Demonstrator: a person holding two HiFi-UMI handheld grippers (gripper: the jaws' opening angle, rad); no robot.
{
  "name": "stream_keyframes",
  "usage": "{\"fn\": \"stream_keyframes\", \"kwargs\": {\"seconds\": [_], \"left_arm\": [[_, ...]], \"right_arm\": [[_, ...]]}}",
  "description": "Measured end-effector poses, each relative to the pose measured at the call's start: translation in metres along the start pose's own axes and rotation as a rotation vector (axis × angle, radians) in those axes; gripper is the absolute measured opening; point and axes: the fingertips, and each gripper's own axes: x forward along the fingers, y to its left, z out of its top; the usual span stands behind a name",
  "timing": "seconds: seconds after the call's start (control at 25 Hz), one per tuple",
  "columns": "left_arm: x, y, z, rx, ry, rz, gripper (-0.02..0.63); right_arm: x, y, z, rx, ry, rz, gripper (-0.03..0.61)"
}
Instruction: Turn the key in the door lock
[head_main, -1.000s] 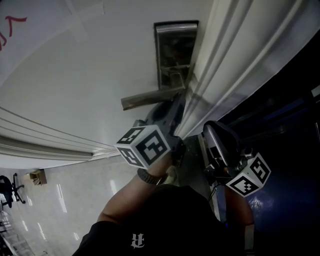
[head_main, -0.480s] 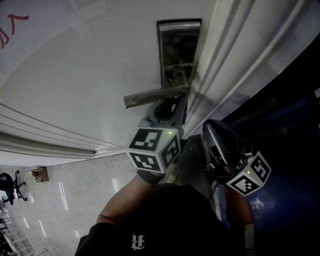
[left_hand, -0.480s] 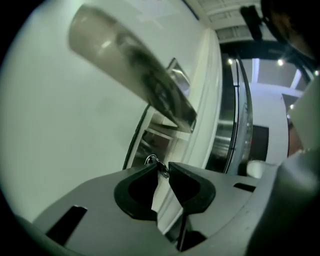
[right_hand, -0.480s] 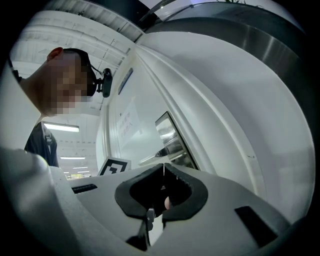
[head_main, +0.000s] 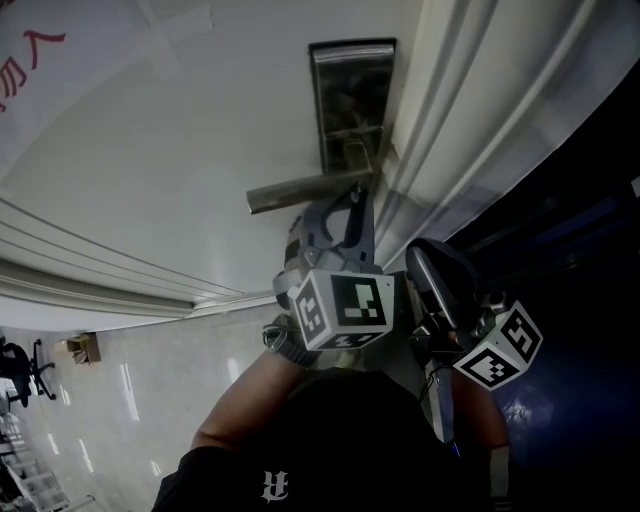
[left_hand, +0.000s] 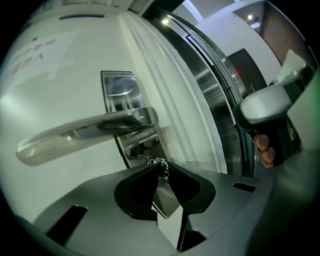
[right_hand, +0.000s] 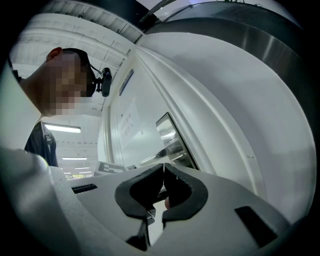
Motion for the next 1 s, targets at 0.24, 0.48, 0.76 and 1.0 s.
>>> {"fn": "stream_keyframes", "kwargs": {"seconds": [0.24,0.48,0.76,1.0], "left_arm": [[-0.0001,-0.0029,-0.0014,0.309,0.047,0.057,0.055],[-0.0003,-0.0048,-0.0024,0.490,0.063,0.062,0.049],[-0.0012,-0.0068,-0.0020,0.754,0.064,0.095,0.037],[-0.0013,-0.0052,-0.0021,1.015,0.079,0.126,0.029]], "right_arm": [[-0.0031,-0.0015,0.0006,0.000,0.000,0.001,0.016],[-0.0041,-0.0028,0.0005,-0.008,0.005,-0.003,0.015],[-0.0038,-0.0026,-0.0002,-0.025,0.011,-0.013,0.015],[-0.0016,-0.0003,-0.0025,-0.046,0.016,-0.020,0.016]]}}
